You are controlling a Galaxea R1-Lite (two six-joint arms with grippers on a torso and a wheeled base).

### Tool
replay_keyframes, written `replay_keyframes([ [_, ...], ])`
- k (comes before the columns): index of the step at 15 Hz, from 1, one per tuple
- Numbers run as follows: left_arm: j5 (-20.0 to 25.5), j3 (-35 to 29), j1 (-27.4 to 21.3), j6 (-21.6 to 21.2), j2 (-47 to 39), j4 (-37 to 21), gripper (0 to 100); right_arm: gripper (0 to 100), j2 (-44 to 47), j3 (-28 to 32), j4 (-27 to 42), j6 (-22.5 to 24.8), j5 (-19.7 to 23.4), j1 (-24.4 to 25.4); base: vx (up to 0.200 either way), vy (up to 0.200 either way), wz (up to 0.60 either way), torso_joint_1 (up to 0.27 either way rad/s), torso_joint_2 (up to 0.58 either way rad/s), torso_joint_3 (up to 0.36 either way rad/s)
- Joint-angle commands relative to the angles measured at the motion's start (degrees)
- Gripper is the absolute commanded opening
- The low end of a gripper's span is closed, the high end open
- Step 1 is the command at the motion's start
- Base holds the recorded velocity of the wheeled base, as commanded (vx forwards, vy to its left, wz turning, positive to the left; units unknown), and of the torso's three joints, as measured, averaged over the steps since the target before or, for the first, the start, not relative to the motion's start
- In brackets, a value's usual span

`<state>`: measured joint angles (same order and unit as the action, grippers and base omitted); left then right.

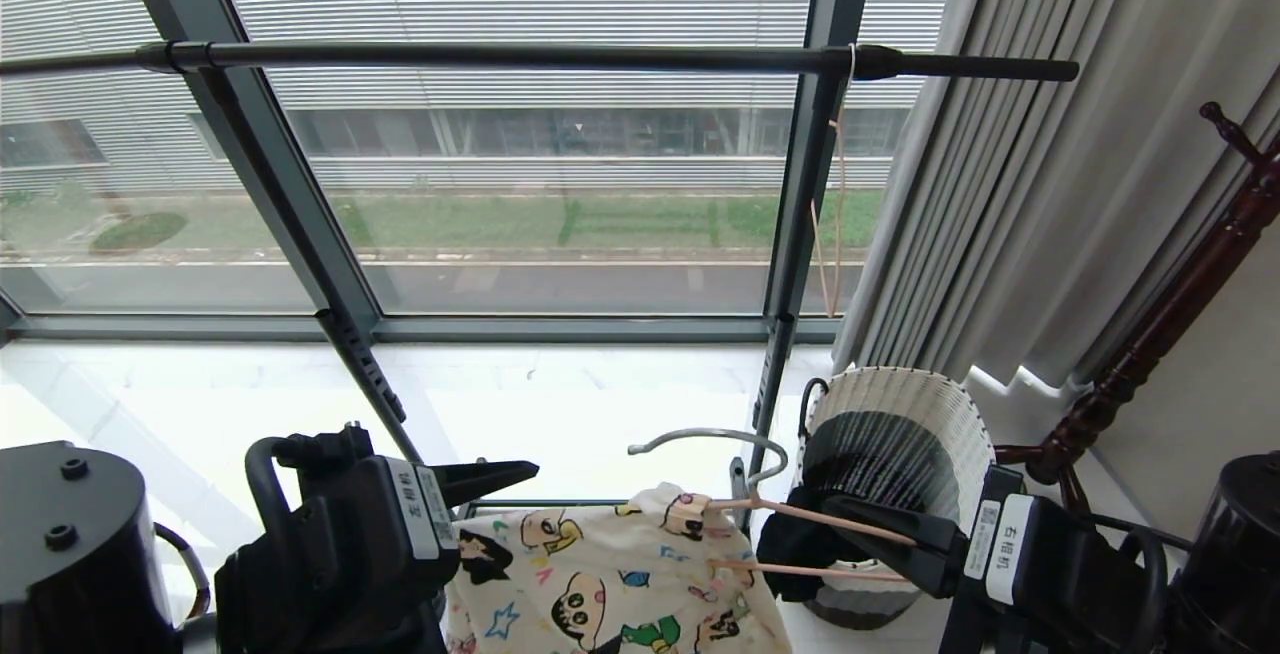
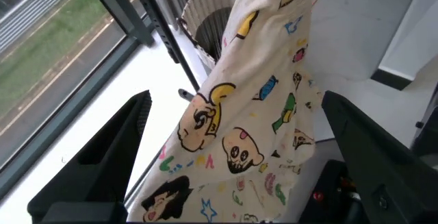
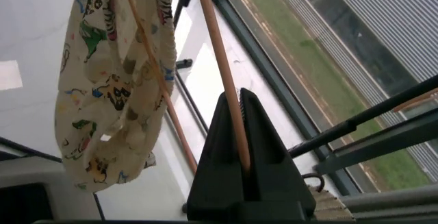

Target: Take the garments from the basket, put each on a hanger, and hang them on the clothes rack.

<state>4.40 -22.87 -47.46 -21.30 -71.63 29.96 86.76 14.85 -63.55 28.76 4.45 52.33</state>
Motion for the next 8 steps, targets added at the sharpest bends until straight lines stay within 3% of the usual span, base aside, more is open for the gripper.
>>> replay_keyframes([
  [1,0.0,-0.2,0.0,-0.1,-2.0,0.1,100,0,0.0,-0.3,0.0,0.9,0.1,1.5,0.000,0.000,0.00,0.000,0.00,0.000],
  [8,0.2,-0.2,-0.9,-0.3,-4.3,0.0,100,0,0.2,-0.5,0.0,3.1,0.1,7.1,0.000,0.000,0.00,0.000,0.00,0.000],
])
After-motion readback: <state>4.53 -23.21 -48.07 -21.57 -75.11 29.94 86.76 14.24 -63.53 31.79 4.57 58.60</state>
